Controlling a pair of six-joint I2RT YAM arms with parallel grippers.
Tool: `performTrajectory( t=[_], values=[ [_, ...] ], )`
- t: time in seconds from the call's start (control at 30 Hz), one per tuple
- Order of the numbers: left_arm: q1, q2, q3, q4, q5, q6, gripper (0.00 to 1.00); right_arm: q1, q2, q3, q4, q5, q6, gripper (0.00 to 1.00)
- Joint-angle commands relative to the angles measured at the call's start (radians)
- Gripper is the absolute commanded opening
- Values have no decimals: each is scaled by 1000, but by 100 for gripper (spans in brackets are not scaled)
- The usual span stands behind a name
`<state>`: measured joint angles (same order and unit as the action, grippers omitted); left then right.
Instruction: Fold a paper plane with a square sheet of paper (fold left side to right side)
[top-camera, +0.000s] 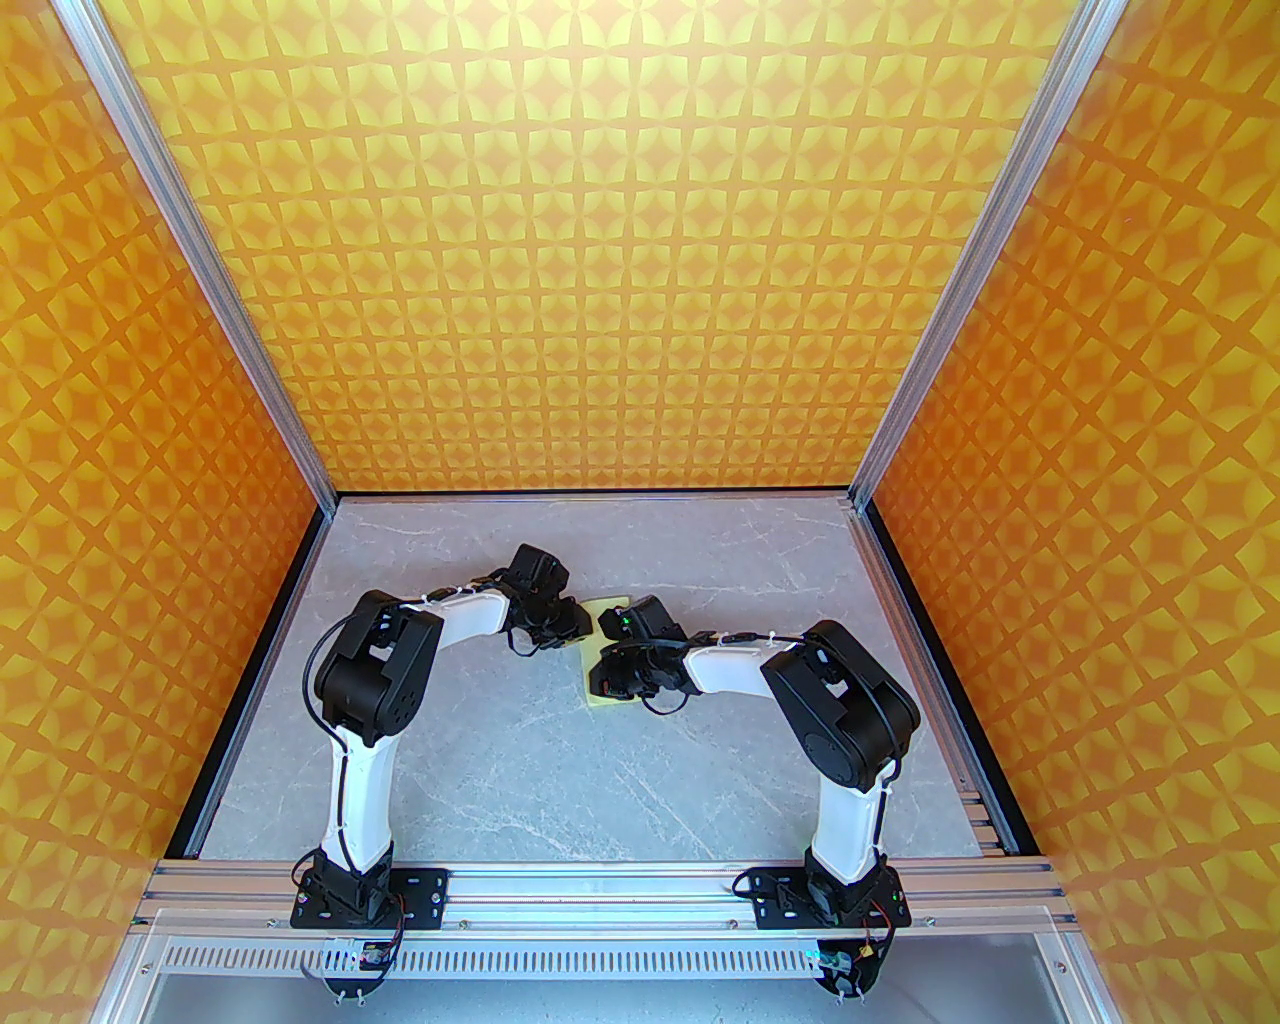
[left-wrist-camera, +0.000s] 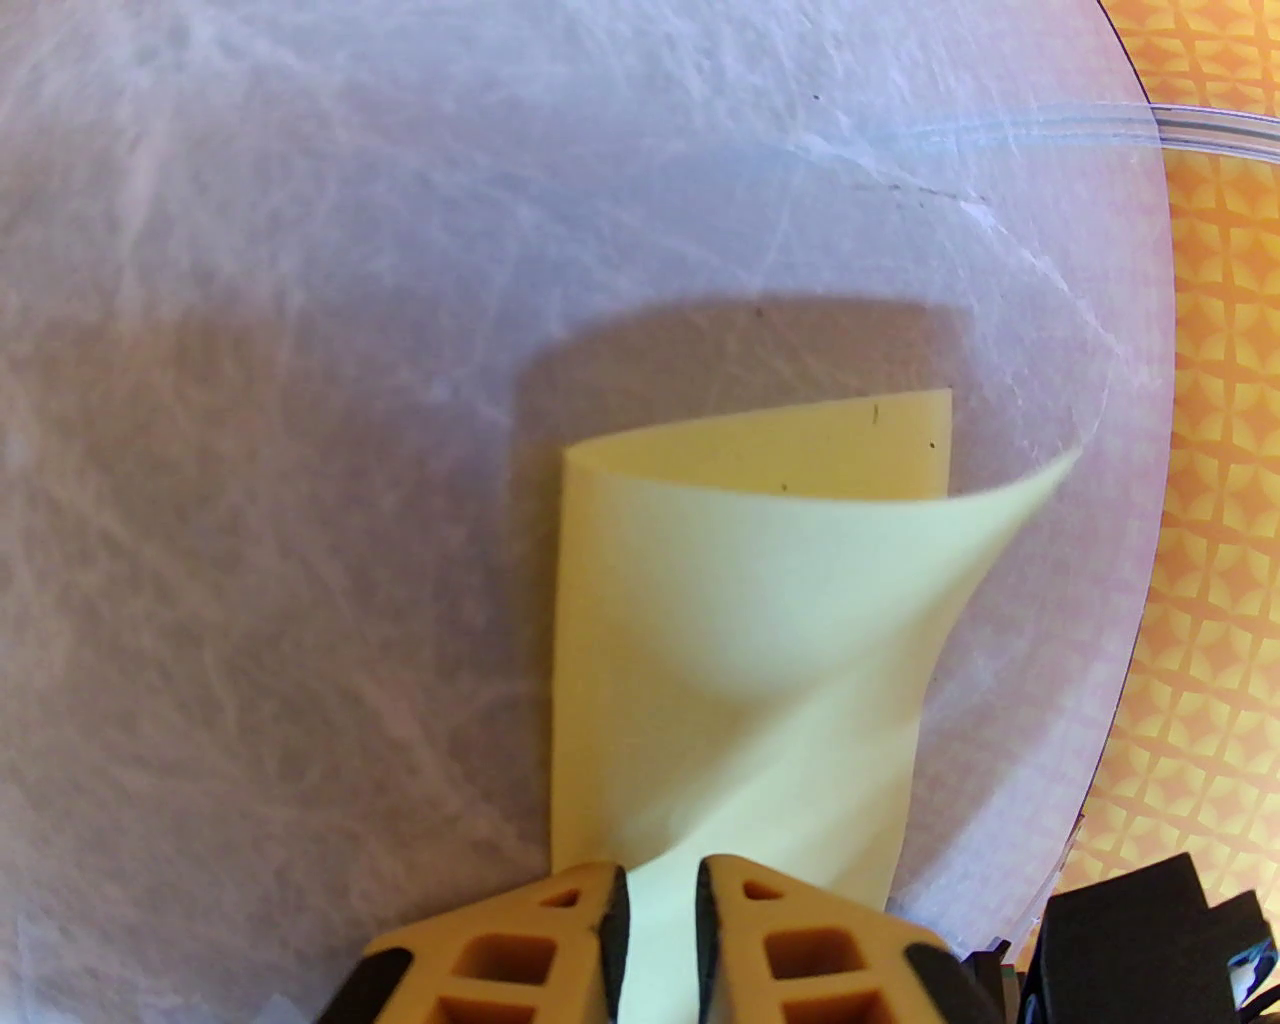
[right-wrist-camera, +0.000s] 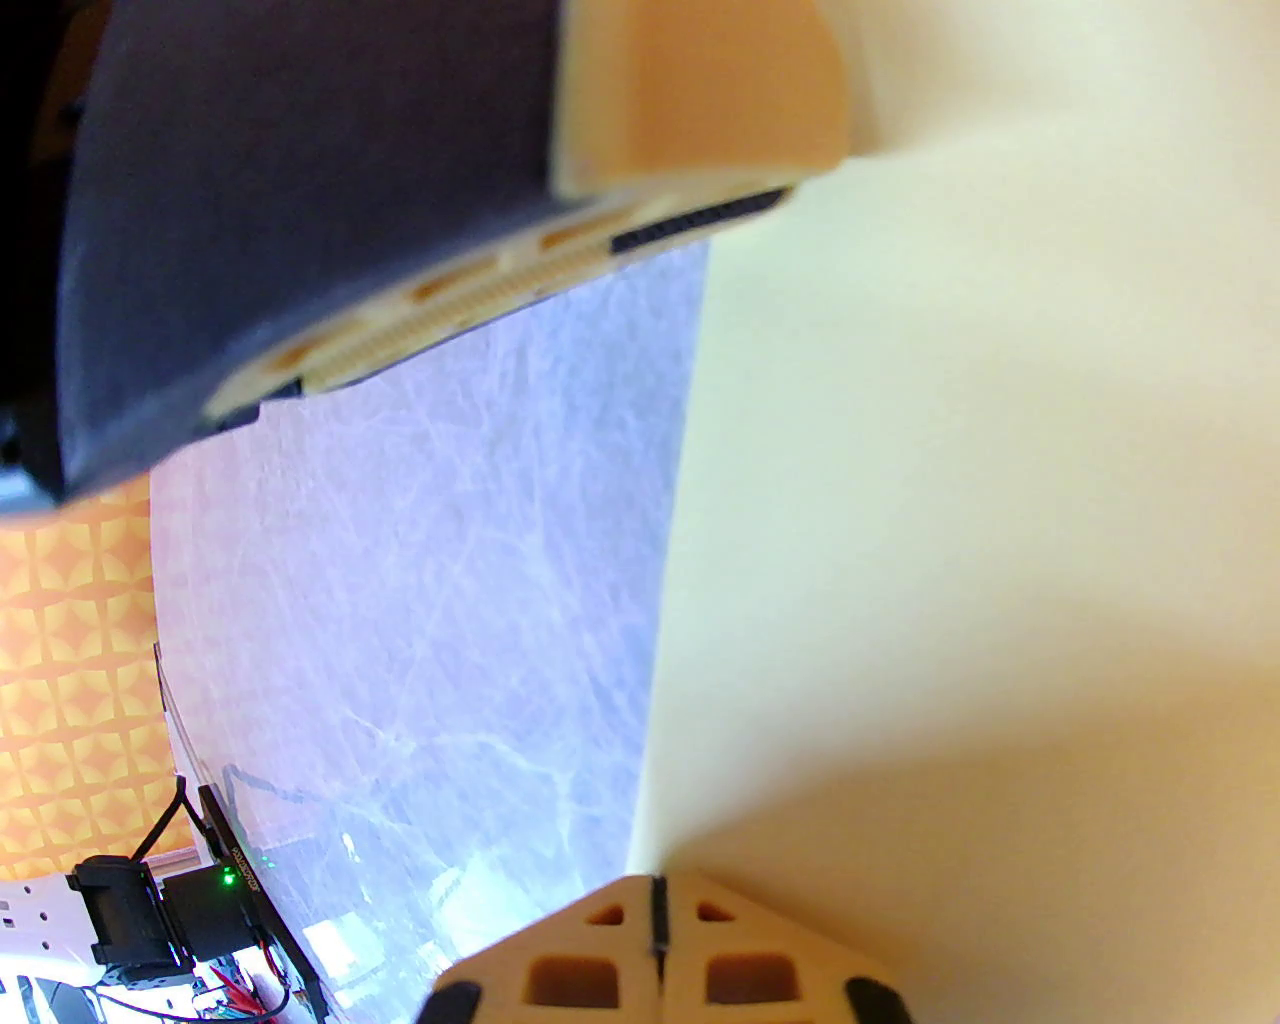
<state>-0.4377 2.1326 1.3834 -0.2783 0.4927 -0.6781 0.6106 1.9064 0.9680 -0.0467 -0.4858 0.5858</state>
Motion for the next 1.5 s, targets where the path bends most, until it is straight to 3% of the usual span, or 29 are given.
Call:
performTrajectory(
  t=[0.0,0.67,0.8,1.03,1.3,1.47],
  values=[
    [65,89,49,49,-186,49,20,9,68,-83,-255,32,-9,0],
    [160,231,332,-63,-177,109,21,9,51,-90,-262,42,-7,0],
    [161,141,291,-56,-163,95,21,8,53,-78,-270,42,-12,0],
    [126,-32,48,91,-46,7,21,2,63,-35,-298,41,-34,0],
    [46,-44,-54,209,30,-34,1,0,76,-7,-311,31,-40,0],
    [30,8,-40,215,43,-36,0,-3,60,3,-320,33,-43,0]
  ],
)
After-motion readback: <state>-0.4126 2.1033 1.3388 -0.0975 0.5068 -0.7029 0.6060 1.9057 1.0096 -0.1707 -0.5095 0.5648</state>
